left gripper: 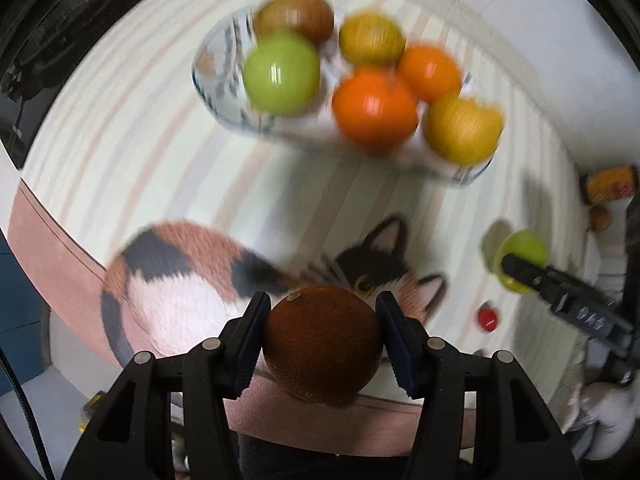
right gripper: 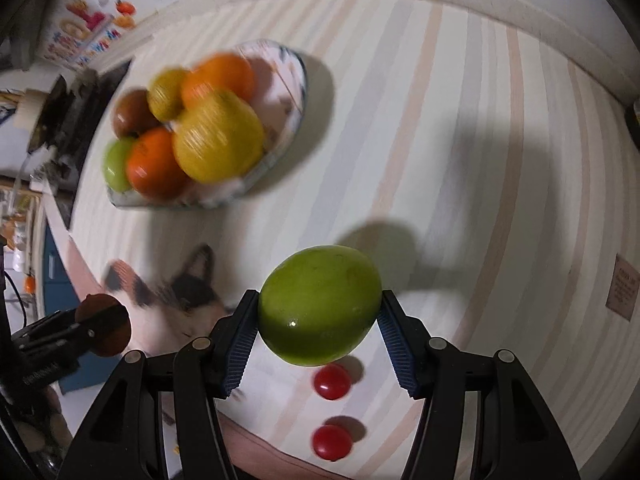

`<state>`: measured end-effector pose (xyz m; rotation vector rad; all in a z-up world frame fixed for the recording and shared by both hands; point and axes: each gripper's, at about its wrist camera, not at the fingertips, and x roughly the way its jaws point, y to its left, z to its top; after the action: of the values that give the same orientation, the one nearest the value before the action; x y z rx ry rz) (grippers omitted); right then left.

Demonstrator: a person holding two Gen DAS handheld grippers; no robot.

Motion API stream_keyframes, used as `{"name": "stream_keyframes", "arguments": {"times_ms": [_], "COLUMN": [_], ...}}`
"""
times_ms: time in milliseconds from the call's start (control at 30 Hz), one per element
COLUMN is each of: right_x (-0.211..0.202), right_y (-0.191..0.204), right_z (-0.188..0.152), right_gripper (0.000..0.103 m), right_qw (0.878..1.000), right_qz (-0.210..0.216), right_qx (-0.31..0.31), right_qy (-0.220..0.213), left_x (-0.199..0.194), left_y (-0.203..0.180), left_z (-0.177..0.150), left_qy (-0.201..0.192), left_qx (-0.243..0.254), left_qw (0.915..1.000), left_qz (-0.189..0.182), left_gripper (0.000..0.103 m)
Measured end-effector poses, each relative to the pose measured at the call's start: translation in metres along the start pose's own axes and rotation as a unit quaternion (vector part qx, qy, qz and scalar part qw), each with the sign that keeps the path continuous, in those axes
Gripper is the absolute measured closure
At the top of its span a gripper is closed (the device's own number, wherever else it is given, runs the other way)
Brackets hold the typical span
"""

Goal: Organize fruits
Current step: 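Carry both fruits onto the plate and open both tools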

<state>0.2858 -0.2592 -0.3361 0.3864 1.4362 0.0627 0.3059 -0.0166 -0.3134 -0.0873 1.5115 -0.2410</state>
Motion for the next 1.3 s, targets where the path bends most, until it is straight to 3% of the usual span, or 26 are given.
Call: {"name": "stream_keyframes", "arguments": {"times_ms": [133,400,533,733,967,1300], "right_x": [-0.023,-0.027,-0.010,0.016,0.030,0.036], "right_y": [0.012,0.026,0.030,0.035,0.036,0.034], "right_z": [0.024,0.101,0.128,0.148,0.149,0.151], "right_gripper": [0.041,0.041,0.041,0.041,0.041,0.040], "right_qw": [0.999,0.998,0.999,1.000,1.000,0.999], "right_qz": [0.020,0.022,0.009,-0.008,-0.015,-0.009], "right_qx": [-0.001,0.019,0.023,0.018,0.017,0.019], "right_qy": [-0.026,-0.053,-0.036,-0.009,0.007,0.024], "left_x": [-0.040,-0.079,-0.067,-0.033,0.000,0.002], "left_y": [0.006,0.028,0.038,0.057,0.066,0.067], "left_z": [0.033,0.122,0.156,0.178,0.188,0.191], "left_qy": [-0.039,-0.094,-0.081,-0.035,0.007,0.010], "left_qx": [-0.003,0.002,0.002,-0.019,-0.031,-0.041], "left_qw": [0.9991,0.9954,0.9960,0.9987,0.9992,0.9987], "left_qz": [-0.016,0.021,0.037,0.032,0.024,0.027], "left_gripper": [0.051,0.051,0.051,0.051,0.050,0.049]}}
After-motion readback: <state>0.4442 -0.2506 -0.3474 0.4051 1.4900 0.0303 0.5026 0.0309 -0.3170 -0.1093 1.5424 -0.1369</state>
